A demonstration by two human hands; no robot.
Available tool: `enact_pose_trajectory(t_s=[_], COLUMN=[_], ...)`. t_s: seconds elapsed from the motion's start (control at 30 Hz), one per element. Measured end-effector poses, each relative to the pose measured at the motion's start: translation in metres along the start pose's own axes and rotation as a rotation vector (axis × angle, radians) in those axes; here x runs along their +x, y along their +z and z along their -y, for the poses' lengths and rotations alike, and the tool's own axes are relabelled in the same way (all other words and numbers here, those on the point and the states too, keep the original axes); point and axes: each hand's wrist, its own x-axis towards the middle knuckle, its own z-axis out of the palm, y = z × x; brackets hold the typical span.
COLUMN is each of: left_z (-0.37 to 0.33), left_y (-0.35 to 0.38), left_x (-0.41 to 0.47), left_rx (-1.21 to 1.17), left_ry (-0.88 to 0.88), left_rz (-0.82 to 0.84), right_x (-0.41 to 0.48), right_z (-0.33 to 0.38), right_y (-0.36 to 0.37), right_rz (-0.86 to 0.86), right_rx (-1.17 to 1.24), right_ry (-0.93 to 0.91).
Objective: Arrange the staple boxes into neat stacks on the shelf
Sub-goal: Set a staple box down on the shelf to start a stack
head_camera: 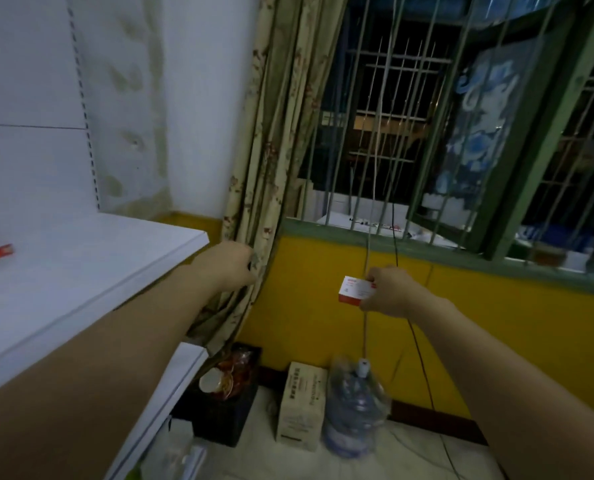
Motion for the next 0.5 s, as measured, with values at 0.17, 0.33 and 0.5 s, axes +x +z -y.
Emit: enact_pose_trajectory(t_s=[0.17,0.33,0.5], left_z=[-0.002,0.012,0.050], left_y=[0.009,0.023,0.019], left_x=[0.064,0.132,0.195], left_rx=[0.020,0.039,-0.037], left_ry=[-0.032,-0.030,-0.076], left_rz=[0.025,-0.004,-0.022], right_x=[0.060,0.139,0.229], right_z=[-0.018,-0.016,0.009], right_y=[0.007,0.027,0.037], right_rz=[0.017,0.032,0.045], right_rx=[0.021,0.030,-0.004], right_ry=[-0.001,-0.034,-0.087])
